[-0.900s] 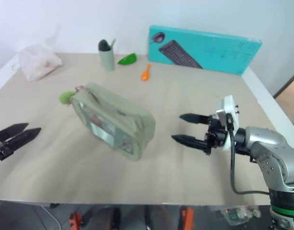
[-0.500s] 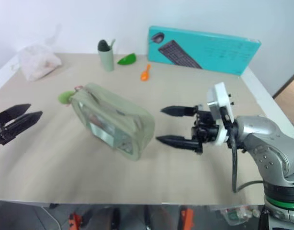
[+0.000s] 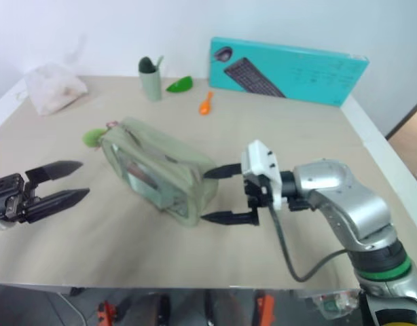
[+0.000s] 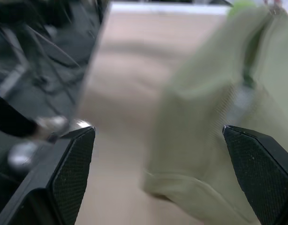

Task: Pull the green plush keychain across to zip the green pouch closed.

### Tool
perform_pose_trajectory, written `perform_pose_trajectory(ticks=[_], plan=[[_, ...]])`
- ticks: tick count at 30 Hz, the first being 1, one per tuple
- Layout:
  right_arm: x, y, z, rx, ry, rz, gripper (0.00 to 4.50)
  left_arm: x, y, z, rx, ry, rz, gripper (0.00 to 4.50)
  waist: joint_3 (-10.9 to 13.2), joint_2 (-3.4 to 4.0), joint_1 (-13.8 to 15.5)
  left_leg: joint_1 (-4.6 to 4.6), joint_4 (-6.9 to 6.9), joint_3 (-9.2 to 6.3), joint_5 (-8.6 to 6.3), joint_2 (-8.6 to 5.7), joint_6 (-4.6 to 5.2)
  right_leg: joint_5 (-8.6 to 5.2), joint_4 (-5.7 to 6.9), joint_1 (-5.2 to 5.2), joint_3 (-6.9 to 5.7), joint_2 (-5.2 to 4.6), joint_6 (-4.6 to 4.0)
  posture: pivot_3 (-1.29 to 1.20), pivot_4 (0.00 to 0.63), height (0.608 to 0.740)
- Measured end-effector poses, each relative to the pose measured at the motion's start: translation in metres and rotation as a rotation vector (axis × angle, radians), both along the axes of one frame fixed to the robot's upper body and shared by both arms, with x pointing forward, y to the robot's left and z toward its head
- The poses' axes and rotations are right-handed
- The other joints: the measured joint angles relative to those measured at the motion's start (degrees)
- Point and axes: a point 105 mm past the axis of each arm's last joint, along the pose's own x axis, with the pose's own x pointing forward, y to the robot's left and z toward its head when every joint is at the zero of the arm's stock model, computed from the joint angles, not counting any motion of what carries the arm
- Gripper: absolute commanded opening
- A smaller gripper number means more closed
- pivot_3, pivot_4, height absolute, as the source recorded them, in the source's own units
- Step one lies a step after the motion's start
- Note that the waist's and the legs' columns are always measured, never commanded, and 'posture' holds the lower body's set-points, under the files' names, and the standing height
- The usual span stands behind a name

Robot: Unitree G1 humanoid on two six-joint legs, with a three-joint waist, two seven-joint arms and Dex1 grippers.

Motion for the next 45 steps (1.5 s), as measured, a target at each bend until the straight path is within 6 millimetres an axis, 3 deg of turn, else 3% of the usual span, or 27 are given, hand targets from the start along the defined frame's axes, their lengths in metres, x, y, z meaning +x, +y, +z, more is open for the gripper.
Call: perform_pose_trajectory(ticks=[8, 9, 19, 21, 26, 33, 45], plan=[[0.008, 0.021, 0.0, 0.03, -0.062, 0.062, 4.5, -0.001, -0.001, -0.001, 0.009, -0.004, 0.012, 4.49, 0.0, 0.0, 0.01, -0.03, -0.04, -0.03, -0.01, 0.01, -0.01, -0.03, 0.0, -0.02, 0.0, 0.0, -0.06, 0.0, 0.15, 0.74], [0.01, 0.023, -0.003, 0.036, -0.057, 0.06, 3.98, -0.001, -0.001, -0.001, 0.01, -0.006, 0.019, 4.5, 0.0, 0.0, 0.01, -0.03, -0.03, -0.02, -0.01, 0.01, -0.01, -0.03, 0.01, -0.01, 0.01, 0.0, -0.05, 0.0, 0.15, 0.74], [0.016, 0.029, -0.013, 0.034, -0.067, 0.075, 0.49, 0.0, 0.002, -0.002, 0.006, -0.016, 0.048, 4.5, 0.0, 0.01, 0.01, 0.0, 0.04, -0.01, 0.0, 0.03, -0.01, -0.01, 0.08, -0.01, 0.0, 0.02, -0.07, 0.0, 0.15, 0.74], [0.016, 0.028, -0.014, 0.028, -0.07, 0.08, 0.03, 0.0, 0.002, -0.002, 0.003, -0.016, 0.049, 4.5, 0.0, 0.0, 0.01, 0.0, 0.06, -0.02, 0.0, 0.06, -0.01, -0.01, 0.1, -0.01, -0.01, 0.06, -0.08, 0.0, 0.15, 0.74], [0.021, 0.019, -0.018, -0.005, -0.084, 0.087, 0.03, 0.001, 0.005, 0.002, -0.043, -0.024, 0.064, 4.5, 0.01, 0.01, 0.05, 0.0, 0.08, -0.02, 0.0, 0.05, -0.01, -0.01, 0.12, -0.01, -0.01, 0.05, -0.09, 0.0, 0.15, 0.74], [0.05, -0.027, 0.004, -0.123, -0.175, 0.008, 0.03, 0.01, 0.029, 0.033, -0.235, -0.097, 0.159, 4.5, 0.04, 0.06, 0.15, -0.05, 0.27, 0.03, -0.02, -0.05, 0.01, 0.03, 0.11, 0.03, 0.0, -0.09, -0.05, 0.0, 0.15, 0.74], [0.049, -0.032, 0.005, -0.05, -0.066, 0.094, 0.03, 0.015, 0.036, 0.033, -0.3, -0.069, 0.195, 4.5, 0.04, 0.06, 0.11, -0.07, 0.32, 0.02, -0.03, 0.0, 0.0, 0.06, 0.14, 0.02, 0.0, -0.05, -0.1, 0.0, 0.15, 0.74]])
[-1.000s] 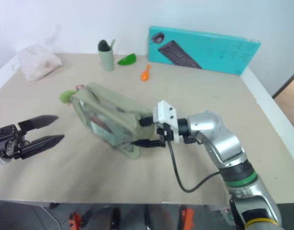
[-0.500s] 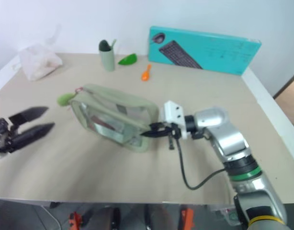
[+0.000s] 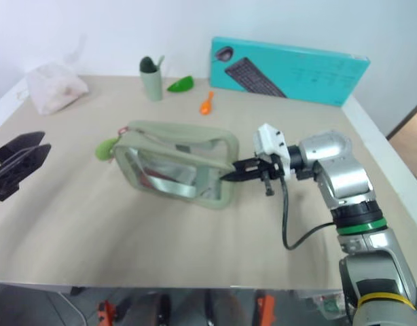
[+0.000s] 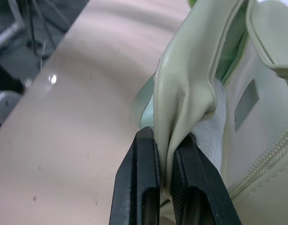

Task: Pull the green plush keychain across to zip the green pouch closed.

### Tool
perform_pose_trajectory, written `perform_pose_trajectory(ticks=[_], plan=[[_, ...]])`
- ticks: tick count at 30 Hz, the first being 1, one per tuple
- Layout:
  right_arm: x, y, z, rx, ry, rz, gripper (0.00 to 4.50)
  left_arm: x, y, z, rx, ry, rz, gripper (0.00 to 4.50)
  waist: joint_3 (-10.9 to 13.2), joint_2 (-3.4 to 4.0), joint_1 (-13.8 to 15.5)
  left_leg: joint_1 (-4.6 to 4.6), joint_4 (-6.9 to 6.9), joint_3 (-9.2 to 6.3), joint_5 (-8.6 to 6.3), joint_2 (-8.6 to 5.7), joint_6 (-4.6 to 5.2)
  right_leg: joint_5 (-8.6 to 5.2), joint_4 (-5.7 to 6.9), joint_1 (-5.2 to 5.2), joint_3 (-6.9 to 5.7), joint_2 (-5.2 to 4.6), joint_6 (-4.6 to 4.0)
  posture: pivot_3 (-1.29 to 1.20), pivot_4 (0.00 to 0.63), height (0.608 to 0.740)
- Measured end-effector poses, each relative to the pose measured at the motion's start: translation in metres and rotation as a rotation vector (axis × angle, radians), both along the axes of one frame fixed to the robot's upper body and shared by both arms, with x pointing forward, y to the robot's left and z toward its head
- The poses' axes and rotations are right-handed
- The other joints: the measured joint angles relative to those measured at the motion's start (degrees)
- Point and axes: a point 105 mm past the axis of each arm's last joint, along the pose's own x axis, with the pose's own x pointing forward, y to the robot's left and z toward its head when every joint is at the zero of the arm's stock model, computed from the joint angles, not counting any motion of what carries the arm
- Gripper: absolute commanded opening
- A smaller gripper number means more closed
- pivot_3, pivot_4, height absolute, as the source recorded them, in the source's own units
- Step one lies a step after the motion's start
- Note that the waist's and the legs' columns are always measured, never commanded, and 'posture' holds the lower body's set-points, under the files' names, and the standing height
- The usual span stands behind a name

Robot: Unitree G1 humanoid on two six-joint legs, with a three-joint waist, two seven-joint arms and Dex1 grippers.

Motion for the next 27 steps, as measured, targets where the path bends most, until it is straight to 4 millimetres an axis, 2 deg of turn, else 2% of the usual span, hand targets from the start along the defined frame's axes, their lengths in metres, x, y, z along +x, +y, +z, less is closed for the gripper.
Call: perform_pose_trajectory(ticks=[5, 8, 11, 17, 20, 21, 26, 27], plan=[[0.011, -0.008, 0.019, 0.085, 0.003, -0.047, 0.03, 0.001, 0.001, 0.0, -0.003, 0.005, 0.01, 4.5, 0.01, 0.01, 0.03, -0.02, 0.06, -0.01, 0.0, -0.01, 0.0, 0.01, 0.04, -0.01, 0.0, 0.0, -0.02, 0.0, 0.15, 0.74], [0.011, -0.011, 0.031, 0.136, -0.012, -0.051, 0.03, 0.002, 0.001, 0.001, -0.007, 0.001, 0.009, 4.5, 0.01, 0.01, 0.04, -0.03, 0.04, -0.02, 0.0, 0.0, 0.0, 0.0, 0.04, -0.01, -0.01, 0.01, -0.03, 0.0, 0.15, 0.74], [0.006, -0.006, 0.034, 0.147, -0.023, -0.024, 0.03, 0.003, 0.0, 0.002, -0.007, 0.006, 0.001, 4.5, 0.01, 0.01, -0.06, -0.03, 0.03, -0.01, 0.0, 0.02, 0.0, 0.0, 0.05, -0.02, 0.0, 0.03, -0.03, 0.0, 0.15, 0.74], [-0.008, 0.004, 0.025, 0.136, -0.013, 0.023, 0.03, 0.006, 0.001, 0.003, -0.021, 0.005, -0.002, 4.5, 0.01, 0.01, -0.01, -0.03, 0.05, -0.02, 0.0, 0.03, -0.01, 0.0, 0.07, -0.02, -0.01, 0.03, -0.02, 0.0, 0.15, 0.74], [-0.017, 0.01, 0.011, 0.101, 0.015, 0.066, 0.03, 0.007, 0.001, 0.004, -0.019, 0.005, -0.006, 4.5, 0.01, 0.01, -0.01, -0.03, 0.06, -0.02, 0.0, 0.03, -0.01, 0.0, 0.07, -0.02, -0.01, 0.03, -0.02, 0.0, 0.15, 0.74], [-0.021, 0.013, -0.002, 0.072, 0.047, 0.085, 0.03, 0.008, 0.0, 0.004, -0.014, 0.014, -0.009, 4.5, 0.01, 0.01, -0.04, -0.02, 0.06, 0.01, 0.0, 0.03, -0.01, 0.01, 0.08, -0.03, 0.0, 0.02, -0.02, 0.0, 0.15, 0.74], [-0.021, 0.013, -0.005, 0.043, 0.016, 0.091, 0.03, 0.009, 0.0, 0.007, -0.011, 0.011, -0.012, 4.5, 0.01, 0.01, -0.06, 0.03, 0.11, -0.01, 0.0, 0.04, -0.01, 0.01, 0.19, -0.02, -0.02, 0.05, -0.02, 0.0, 0.15, 0.74], [-0.021, 0.012, -0.006, 0.035, 0.007, 0.089, 0.41, 0.009, 0.0, 0.008, -0.008, 0.009, -0.013, 4.5, 0.01, 0.01, -0.07, 0.05, 0.12, -0.01, 0.0, 0.04, -0.01, 0.0, 0.22, -0.02, -0.01, 0.06, -0.03, 0.0, 0.15, 0.74]])
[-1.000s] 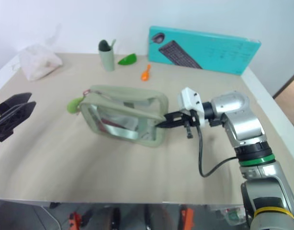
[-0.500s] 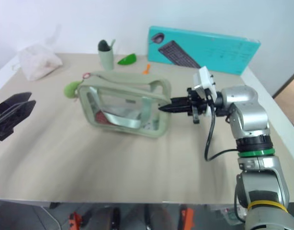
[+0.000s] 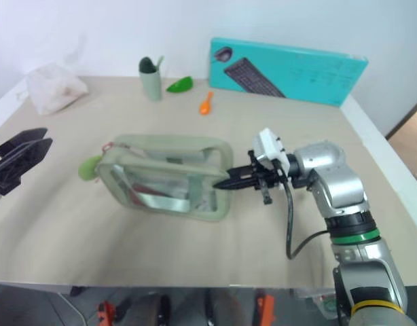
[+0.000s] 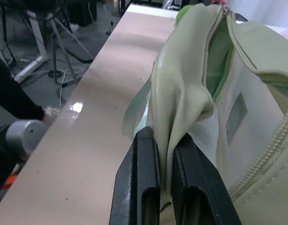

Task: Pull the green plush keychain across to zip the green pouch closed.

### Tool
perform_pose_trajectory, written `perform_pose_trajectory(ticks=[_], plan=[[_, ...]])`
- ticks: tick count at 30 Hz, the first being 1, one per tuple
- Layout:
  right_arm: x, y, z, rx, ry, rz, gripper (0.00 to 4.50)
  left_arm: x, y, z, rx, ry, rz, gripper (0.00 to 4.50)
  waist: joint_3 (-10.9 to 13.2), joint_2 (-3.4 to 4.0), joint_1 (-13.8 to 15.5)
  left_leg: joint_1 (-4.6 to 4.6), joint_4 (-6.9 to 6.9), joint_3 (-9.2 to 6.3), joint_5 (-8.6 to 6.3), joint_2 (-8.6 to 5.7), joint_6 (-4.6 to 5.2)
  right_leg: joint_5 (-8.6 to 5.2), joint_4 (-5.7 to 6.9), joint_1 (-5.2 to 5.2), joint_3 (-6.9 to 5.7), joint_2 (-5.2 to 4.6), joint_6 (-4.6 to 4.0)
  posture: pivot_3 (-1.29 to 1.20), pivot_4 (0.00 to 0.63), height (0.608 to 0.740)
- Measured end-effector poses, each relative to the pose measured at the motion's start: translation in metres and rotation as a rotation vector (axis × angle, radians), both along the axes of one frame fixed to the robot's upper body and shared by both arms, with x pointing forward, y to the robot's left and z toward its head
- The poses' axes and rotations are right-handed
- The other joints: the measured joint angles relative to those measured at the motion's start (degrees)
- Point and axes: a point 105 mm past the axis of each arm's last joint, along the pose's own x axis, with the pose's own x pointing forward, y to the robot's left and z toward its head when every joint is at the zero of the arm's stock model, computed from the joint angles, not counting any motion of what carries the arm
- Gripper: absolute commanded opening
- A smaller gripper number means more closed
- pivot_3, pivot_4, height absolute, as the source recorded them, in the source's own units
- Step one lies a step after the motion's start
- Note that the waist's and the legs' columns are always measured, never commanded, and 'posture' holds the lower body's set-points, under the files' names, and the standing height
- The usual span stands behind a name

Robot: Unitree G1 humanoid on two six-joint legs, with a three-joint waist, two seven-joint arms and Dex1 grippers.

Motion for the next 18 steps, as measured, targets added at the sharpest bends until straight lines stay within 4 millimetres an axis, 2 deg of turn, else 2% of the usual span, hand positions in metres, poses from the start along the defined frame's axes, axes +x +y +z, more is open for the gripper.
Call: perform_pose_trajectory(ticks=[9, 10, 11, 14, 15, 17, 18], plan=[[0.013, -0.005, -0.005, -0.026, -0.022, -0.064, 0.41, 0.001, -0.002, 0.002, 0.006, -0.002, -0.009, 4.5, 0.0, 0.0, -0.03, 0.1, 0.04, 0.03, 0.01, 0.0, -0.01, -0.03, 0.21, -0.01, 0.03, 0.03, -0.05, 0.0, 0.15, 0.74], [0.015, -0.006, -0.001, -0.015, -0.027, -0.082, 0.92, 0.002, -0.005, -0.001, 0.008, 0.012, -0.018, 4.5, 0.0, 0.0, -0.02, 0.11, 0.04, 0.0, 0.02, 0.01, -0.02, -0.05, 0.27, -0.01, 0.02, 0.05, -0.09, 0.0, 0.15, 0.74], [0.015, -0.007, 0.0, -0.011, -0.024, -0.084, 1.08, 0.003, -0.005, -0.001, 0.008, 0.014, -0.018, 4.5, 0.0, 0.0, -0.02, 0.11, 0.04, -0.01, 0.02, 0.01, -0.02, -0.06, 0.27, -0.01, 0.02, 0.05, -0.09, 0.0, 0.15, 0.74], [0.015, -0.01, 0.005, 0.013, -0.01, -0.093, 2.11, 0.003, -0.005, -0.002, 0.009, 0.015, -0.019, 4.5, 0.0, 0.0, -0.01, 0.09, 0.03, -0.01, 0.02, 0.0, -0.03, -0.09, 0.27, -0.01, 0.02, 0.04, -0.14, 0.0, 0.15, 0.74], [0.014, -0.017, 0.018, 0.057, -0.01, -0.117, 2.61, 0.003, -0.005, -0.002, 0.01, 0.017, -0.02, 4.5, 0.0, 0.0, 0.0, 0.06, 0.02, 0.0, 0.01, -0.02, -0.04, -0.11, 0.27, -0.03, 0.03, 0.0, -0.14, 0.0, 0.15, 0.74], [0.014, -0.019, 0.02, 0.069, -0.015, -0.127, 3.14, 0.003, -0.006, -0.002, 0.01, 0.019, -0.022, 4.5, 0.0, 0.0, 0.0, 0.06, 0.02, 0.0, 0.01, -0.02, -0.04, -0.11, 0.27, -0.03, 0.03, 0.0, -0.14, 0.0, 0.15, 0.74], [0.014, -0.018, 0.02, 0.069, -0.019, -0.134, 3.14, 0.003, -0.006, -0.003, 0.01, 0.02, -0.023, 4.5, 0.0, 0.0, 0.0, 0.07, 0.03, -0.01, 0.01, -0.02, -0.04, -0.11, 0.27, -0.03, 0.03, 0.0, -0.14, 0.0, 0.15, 0.74]])
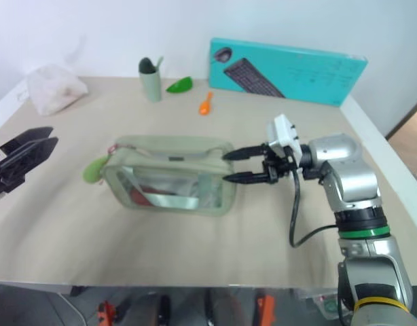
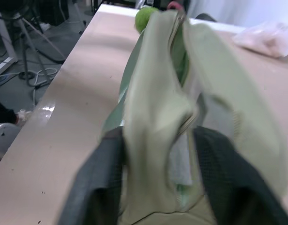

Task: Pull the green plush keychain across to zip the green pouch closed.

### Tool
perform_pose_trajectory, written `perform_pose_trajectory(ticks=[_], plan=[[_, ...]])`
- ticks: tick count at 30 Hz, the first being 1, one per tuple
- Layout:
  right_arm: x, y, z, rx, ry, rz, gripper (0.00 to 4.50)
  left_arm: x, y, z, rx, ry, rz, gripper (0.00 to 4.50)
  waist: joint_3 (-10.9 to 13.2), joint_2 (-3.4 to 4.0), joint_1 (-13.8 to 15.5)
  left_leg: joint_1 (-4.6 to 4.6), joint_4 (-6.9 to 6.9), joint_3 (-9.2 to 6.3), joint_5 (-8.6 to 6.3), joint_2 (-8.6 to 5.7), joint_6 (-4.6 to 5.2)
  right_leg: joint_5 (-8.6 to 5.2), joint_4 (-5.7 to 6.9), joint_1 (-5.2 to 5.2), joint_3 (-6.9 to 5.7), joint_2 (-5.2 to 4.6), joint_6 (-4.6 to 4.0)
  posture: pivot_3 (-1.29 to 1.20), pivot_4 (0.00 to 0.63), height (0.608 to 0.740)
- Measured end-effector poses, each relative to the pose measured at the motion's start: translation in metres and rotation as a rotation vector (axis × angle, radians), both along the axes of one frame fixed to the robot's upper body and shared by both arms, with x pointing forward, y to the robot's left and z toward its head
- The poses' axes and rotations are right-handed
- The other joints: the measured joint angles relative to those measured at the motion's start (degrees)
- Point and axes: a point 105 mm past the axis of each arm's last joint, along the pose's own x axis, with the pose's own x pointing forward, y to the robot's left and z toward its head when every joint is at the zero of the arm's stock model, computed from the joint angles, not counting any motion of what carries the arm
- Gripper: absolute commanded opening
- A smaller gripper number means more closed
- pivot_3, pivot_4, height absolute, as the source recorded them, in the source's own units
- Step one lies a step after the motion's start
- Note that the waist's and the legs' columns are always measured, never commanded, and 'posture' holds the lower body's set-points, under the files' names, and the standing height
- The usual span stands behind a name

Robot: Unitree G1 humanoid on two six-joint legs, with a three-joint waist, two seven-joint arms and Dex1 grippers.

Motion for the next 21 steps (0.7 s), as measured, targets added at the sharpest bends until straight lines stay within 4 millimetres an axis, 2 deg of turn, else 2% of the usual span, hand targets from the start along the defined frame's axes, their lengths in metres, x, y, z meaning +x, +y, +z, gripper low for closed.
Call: perform_pose_trajectory(ticks=[6, 11, 14, 17, 21], plan=[[-0.002, -0.001, -0.009, -0.016, 0.005, -0.022, 3.14, -0.001, -0.005, -0.004, 0.007, 0.014, -0.033, 4.5, 0.0, 0.0, -0.01, 0.01, 0.01, 0.01, 0.0, 0.0, 0.0, 0.0, 0.0, -0.01, 0.0, 0.01, 0.01, 0.0, 0.15, 0.74], [-0.005, -0.008, 0.006, 0.018, -0.01, -0.051, 3.14, -0.013, -0.022, -0.018, 0.134, 0.062, -0.134, 4.5, 0.02, 0.02, 0.02, -0.01, -0.03, 0.0, 0.0, -0.03, -0.01, -0.05, 0.0, -0.02, 0.0, -0.03, -0.03, 0.0, 0.15, 0.74], [-0.011, -0.015, 0.012, 0.016, -0.029, -0.068, 3.14, -0.016, -0.026, -0.019, 0.17, 0.055, -0.167, 4.5, 0.01, 0.02, 0.1, -0.01, -0.04, -0.04, -0.01, -0.04, -0.01, -0.07, 0.0, -0.01, -0.03, -0.03, -0.05, 0.0, 0.15, 0.74], [-0.017, -0.02, -0.001, -0.006, 0.002, -0.099, 3.14, -0.02, -0.037, -0.02, 0.207, 0.055, -0.229, 4.5, 0.01, 0.01, 0.11, -0.02, -0.03, -0.05, 0.0, -0.04, -0.01, -0.08, 0.0, 0.0, -0.03, -0.03, -0.03, 0.0, 0.15, 0.74], [-0.019, -0.023, -0.008, -0.034, 0.006, -0.135, 3.14, -0.025, -0.048, -0.009, 0.245, -0.001, -0.29, 4.5, 0.04, 0.05, -0.01, 0.02, -0.02, 0.0, 0.0, -0.04, -0.01, -0.06, 0.0, 0.0, 0.0, -0.03, 0.01, 0.0, 0.15, 0.74]])
